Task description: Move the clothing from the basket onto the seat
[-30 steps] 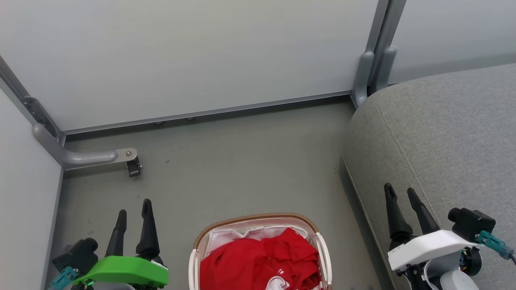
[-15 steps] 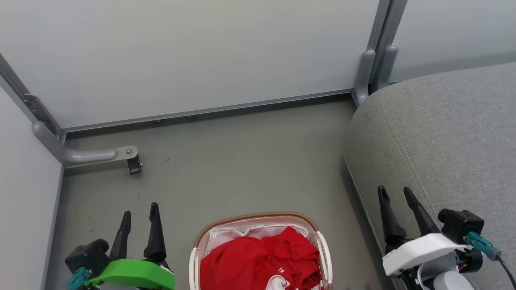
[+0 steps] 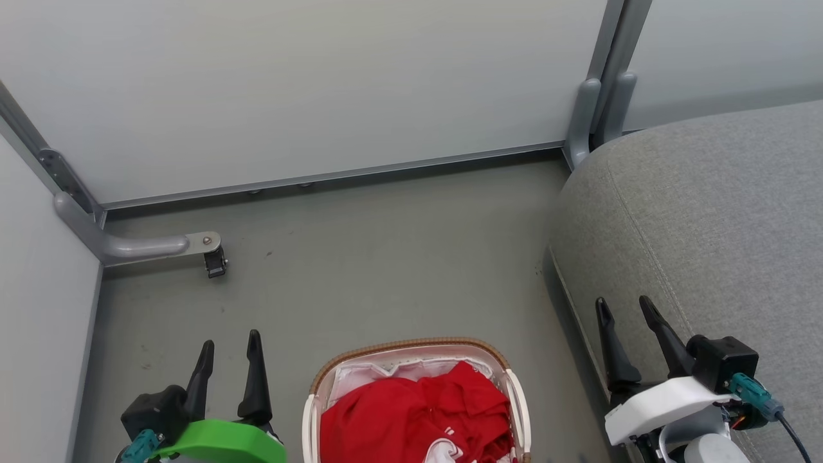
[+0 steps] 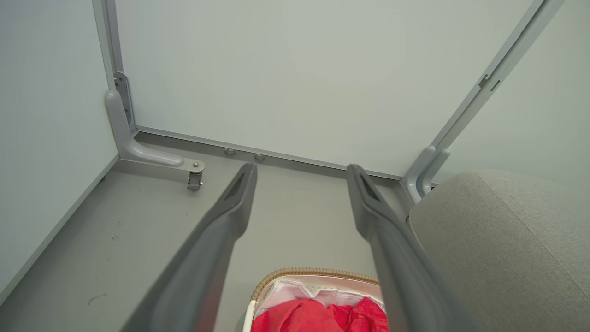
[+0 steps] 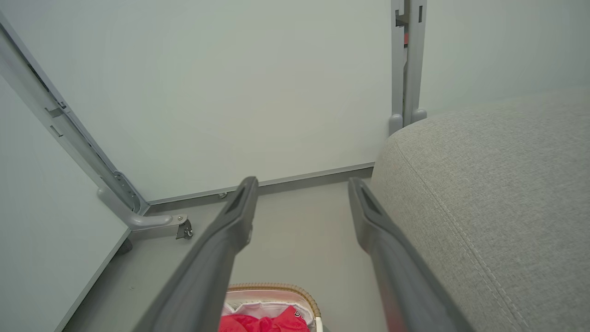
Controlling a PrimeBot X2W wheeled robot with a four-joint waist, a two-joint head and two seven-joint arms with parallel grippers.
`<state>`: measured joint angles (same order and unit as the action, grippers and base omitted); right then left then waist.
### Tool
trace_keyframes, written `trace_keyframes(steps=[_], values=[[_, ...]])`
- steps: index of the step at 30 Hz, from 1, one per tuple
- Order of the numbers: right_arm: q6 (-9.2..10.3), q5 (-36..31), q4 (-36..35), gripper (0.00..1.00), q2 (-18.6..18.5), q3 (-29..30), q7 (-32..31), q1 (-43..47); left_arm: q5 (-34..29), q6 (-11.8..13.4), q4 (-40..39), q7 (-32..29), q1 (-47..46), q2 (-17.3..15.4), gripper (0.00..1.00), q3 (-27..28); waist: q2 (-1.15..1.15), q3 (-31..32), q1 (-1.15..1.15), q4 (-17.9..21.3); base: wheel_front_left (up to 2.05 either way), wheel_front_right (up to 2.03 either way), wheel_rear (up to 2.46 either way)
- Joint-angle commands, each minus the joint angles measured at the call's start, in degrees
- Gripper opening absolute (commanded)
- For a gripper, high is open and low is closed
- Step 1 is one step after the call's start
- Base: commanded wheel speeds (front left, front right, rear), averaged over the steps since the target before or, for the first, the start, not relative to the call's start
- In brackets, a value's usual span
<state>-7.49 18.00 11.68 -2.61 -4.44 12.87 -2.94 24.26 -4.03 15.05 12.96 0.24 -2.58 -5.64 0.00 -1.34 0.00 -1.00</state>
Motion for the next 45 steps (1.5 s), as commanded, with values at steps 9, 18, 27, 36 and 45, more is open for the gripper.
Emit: trace_keyframes(steps=[9,18,27,36,45], values=[[0.0,-4.2,0.2,1.0,-0.4,-0.8,1.4,0.2,-3.9,0.3,0.6,1.4,0.7,-0.5,1.0,-0.7,0.0,-0.2,0.0,-0.1,0.0,0.0,0.0],[0.0,-7.4,0.4,1.0,-0.4,-1.5,2.4,0.2,-6.9,0.2,1.2,2.3,0.7,-0.5,1.0,-1.1,0.0,-0.5,0.0,-0.1,0.0,0.0,0.0],[0.0,-7.7,0.6,1.0,-0.4,-1.5,2.4,0.4,-7.2,0.1,1.5,2.3,0.7,-0.5,1.0,-1.2,0.0,-0.5,0.0,-0.2,0.0,0.0,0.0],[0.0,-7.8,0.6,1.0,-0.4,-1.5,2.4,0.4,-7.1,0.3,1.3,2.3,0.8,-0.5,1.0,-1.2,0.0,-0.6,0.0,-0.3,0.0,0.0,0.0],[0.0,-7.9,0.4,1.0,-0.4,-1.3,2.4,0.0,-7.2,0.2,1.0,2.3,0.6,-0.5,1.0,-1.3,0.0,-1.0,0.0,-0.2,0.0,0.0,0.0]])
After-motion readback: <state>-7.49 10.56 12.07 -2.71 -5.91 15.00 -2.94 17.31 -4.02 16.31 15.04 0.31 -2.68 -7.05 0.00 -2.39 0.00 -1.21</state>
